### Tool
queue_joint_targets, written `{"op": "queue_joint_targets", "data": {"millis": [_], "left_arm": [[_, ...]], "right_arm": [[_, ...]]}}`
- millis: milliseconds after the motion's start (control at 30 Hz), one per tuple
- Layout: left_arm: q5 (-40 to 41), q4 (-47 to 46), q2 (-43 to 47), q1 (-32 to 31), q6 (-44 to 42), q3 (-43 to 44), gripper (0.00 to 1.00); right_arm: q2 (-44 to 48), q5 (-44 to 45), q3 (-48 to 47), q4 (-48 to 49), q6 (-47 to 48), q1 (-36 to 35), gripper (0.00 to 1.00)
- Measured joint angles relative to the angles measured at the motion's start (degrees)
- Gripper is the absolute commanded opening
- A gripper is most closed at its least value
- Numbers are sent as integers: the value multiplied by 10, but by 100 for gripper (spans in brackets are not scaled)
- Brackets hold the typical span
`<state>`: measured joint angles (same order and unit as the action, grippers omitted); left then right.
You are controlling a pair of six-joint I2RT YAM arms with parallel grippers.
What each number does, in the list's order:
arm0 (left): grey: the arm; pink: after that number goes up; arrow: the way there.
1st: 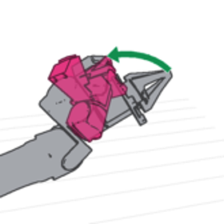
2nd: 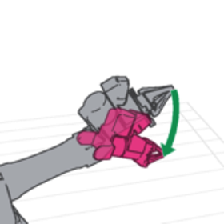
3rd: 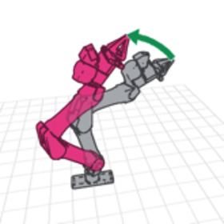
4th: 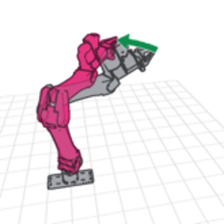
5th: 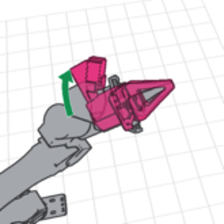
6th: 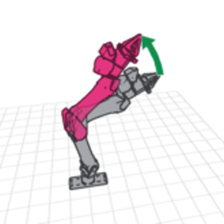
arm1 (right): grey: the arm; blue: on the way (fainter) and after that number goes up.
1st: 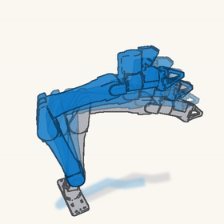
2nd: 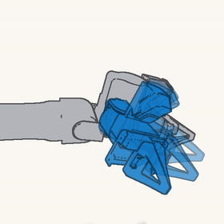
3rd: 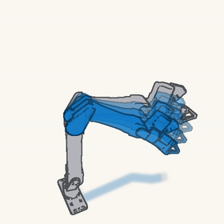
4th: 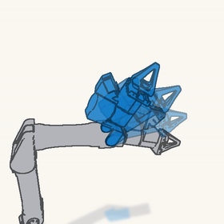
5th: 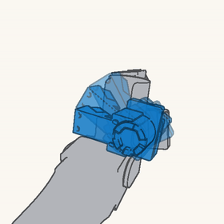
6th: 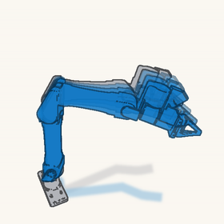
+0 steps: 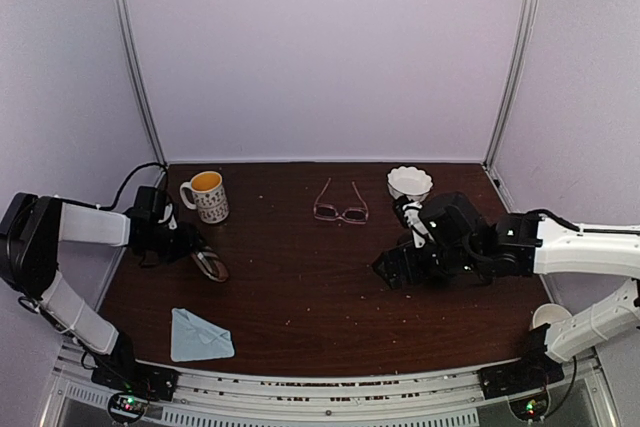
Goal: Organize the sunglasses
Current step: Place the case with sunglasses at the center of the board, then pick up the sunglasses case from the center of the board.
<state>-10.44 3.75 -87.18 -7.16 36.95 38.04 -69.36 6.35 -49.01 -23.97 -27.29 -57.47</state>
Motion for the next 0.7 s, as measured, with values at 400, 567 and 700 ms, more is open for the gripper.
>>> {"op": "queue_joint_targets", "data": {"millis": [400, 567, 700], "left_arm": [[96, 148, 69, 0, -13, 18, 89], [129, 220, 123, 0, -16, 50, 92], [143, 275, 169, 0, -22, 84, 94]], "right_arm": [[-28, -18, -29, -66, 35, 103, 100], [-77, -34, -65, -97, 56, 140, 100], [-108, -40, -90, -119, 73, 175, 100]]}}
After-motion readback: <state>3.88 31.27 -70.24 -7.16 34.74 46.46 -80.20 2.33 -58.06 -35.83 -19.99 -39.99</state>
